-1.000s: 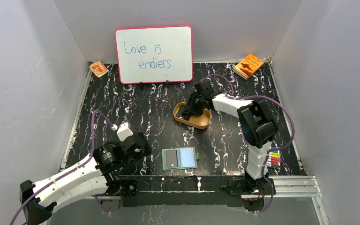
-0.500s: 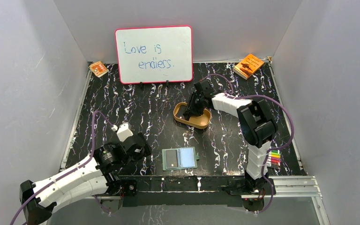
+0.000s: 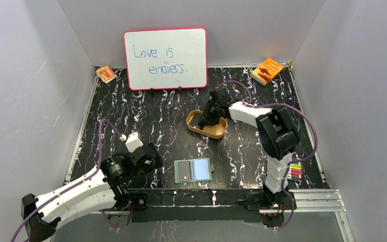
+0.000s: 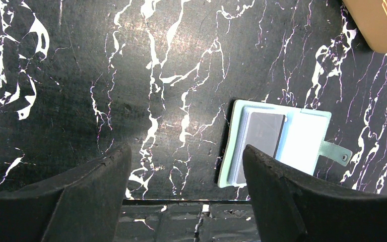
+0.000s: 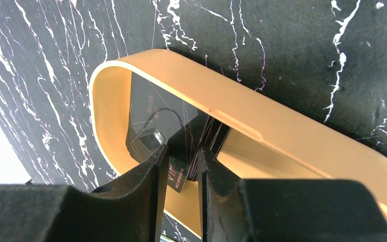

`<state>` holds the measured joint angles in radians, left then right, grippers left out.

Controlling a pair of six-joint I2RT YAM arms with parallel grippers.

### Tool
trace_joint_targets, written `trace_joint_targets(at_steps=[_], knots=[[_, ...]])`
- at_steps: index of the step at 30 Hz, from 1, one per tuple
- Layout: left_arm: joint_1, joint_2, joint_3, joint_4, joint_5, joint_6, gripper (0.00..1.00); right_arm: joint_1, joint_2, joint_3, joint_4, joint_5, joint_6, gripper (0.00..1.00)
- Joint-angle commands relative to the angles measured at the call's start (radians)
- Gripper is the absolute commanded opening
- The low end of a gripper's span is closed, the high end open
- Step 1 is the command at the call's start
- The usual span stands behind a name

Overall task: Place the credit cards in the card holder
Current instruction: Pick up the credit card from the storage box.

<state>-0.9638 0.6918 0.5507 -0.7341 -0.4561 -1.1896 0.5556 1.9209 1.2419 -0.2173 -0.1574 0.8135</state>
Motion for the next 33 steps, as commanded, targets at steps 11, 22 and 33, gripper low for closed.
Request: trace_joint_targets(at_steps=[11,22,33], knots=[[0.0,0.002,-0.008,-0.011,-0.021,-0.007,0.77,-0.018,-0.072,-0.078,0.007,0.016,-0.005,0.26],[0.001,0.005,-0.004,-0.011,-0.02,-0.006,0.77,-0.028,-0.12,-0.125,0.016,0.018,-0.002,0.17],[0.0,0.013,0.002,-0.01,-0.017,-0.005,0.77,-0.049,-0.165,-0.166,0.021,0.004,-0.003,0.05]])
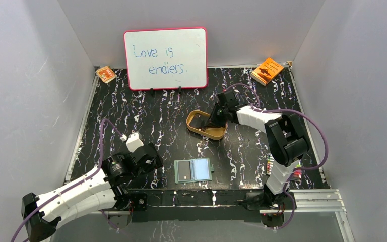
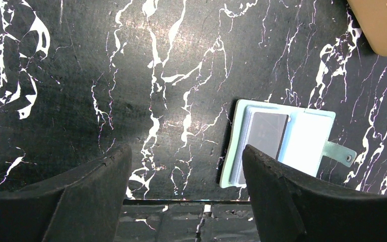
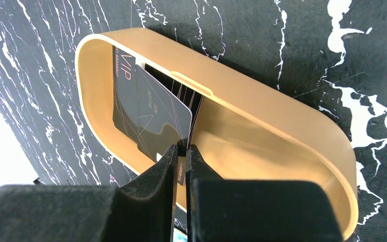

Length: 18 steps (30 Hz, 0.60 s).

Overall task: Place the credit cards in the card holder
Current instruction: Pick up the credit card from the storage box.

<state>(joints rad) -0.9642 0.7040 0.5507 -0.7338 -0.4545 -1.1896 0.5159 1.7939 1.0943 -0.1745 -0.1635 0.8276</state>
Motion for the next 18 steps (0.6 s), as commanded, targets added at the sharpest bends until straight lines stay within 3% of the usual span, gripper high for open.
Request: trace_joint_targets(at_steps=[1,4,18], knots=[[0.001,0.002,0.002,-0.01,-0.017,-0.004,0.77,-0.012,-0.041,-0.02,-0.022,0.01,-0.016,0.04],[0.0,0.002,0.002,-0.01,-0.018,-0.006,0.77,-0.026,-0.053,-0.031,-0.02,0.003,-0.009,0.0],[0.001,0.002,0.003,-0.006,-0.028,-0.006,0.76,-0.081,-0.161,-0.045,-0.006,-0.091,0.072,0.0]])
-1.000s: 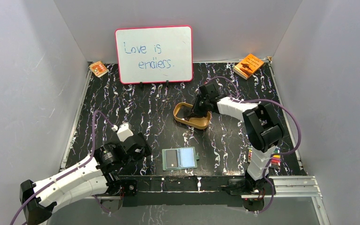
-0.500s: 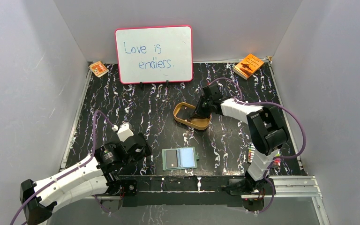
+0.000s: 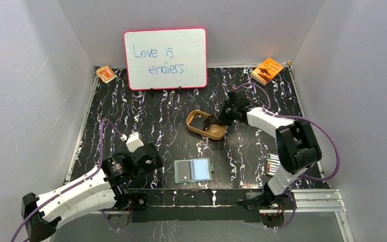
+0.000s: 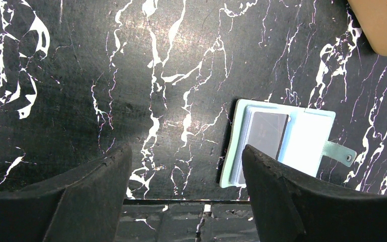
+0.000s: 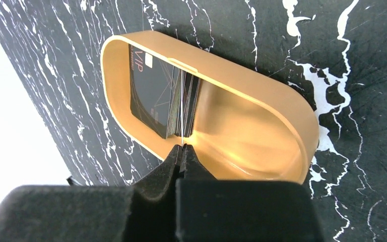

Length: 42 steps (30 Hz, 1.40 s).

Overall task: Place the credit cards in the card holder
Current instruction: Pick up the credit card from the storage box.

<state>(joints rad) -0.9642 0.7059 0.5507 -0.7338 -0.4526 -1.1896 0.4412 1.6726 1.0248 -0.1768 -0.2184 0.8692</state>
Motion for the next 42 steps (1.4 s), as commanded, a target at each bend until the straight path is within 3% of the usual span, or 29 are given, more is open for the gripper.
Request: trace_joint_targets(at_steps=[1,12,21,27,35,38,42], knots=[[0.001,0.001,0.003,-0.005,-0.031,-0.006,0.76,-0.008,-0.047,0.027,-0.01,-0.036,0.037,0.0],[0.001,0.015,0.04,-0.005,-0.063,0.017,0.76,-0.023,-0.143,0.065,-0.076,-0.075,0.112,0.0],[0.001,0.006,0.191,-0.003,-0.158,0.077,0.77,-0.072,-0.219,0.133,-0.224,-0.373,0.227,0.0],[0.001,0.04,0.309,0.041,-0.183,0.136,0.77,-0.097,-0.371,0.006,-0.065,-0.57,0.409,0.0],[0.001,0.054,0.355,0.097,-0.202,0.152,0.77,-0.108,-0.512,-0.202,0.151,-0.693,0.603,0.0],[0.001,0.045,0.346,0.098,-0.189,0.145,0.77,-0.111,-0.525,-0.21,0.133,-0.697,0.572,0.0],[0.0,0.034,0.338,0.08,-0.173,0.133,0.77,-0.111,-0.511,-0.132,-0.042,-0.686,0.412,0.0]])
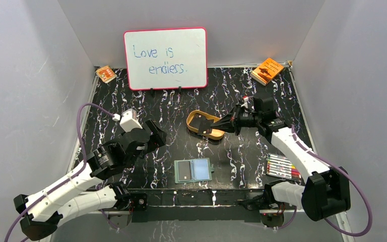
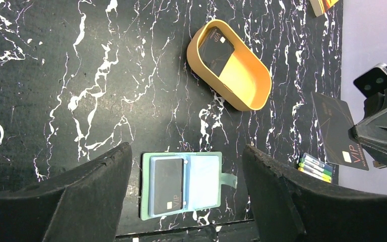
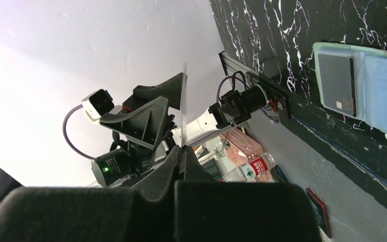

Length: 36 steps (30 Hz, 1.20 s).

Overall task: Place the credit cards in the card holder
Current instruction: Pick up the credit card from the storage box, then turn over the card slot in the card holder.

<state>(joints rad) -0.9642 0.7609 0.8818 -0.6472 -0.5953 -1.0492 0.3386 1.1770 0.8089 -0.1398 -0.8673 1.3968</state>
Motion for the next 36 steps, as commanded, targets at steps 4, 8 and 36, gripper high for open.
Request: trace_joint_targets(at_steps=[4,8,36], knots=[[0.0,-0.032,-0.002,-0.016,-0.002,0.002,0.79,-0.003,-0.02,0.204,-0.291,0.047,-0.404,0.0],[0.001,-0.067,-0.047,0.026,0.038,0.032,0.87,0.193,-0.09,0.357,-0.574,0.478,-0.836,0.0],[-0.075,0.652,0.036,0.325,0.488,0.234,0.8,0.273,-0.242,-0.342,-0.209,0.341,-0.76,0.0]])
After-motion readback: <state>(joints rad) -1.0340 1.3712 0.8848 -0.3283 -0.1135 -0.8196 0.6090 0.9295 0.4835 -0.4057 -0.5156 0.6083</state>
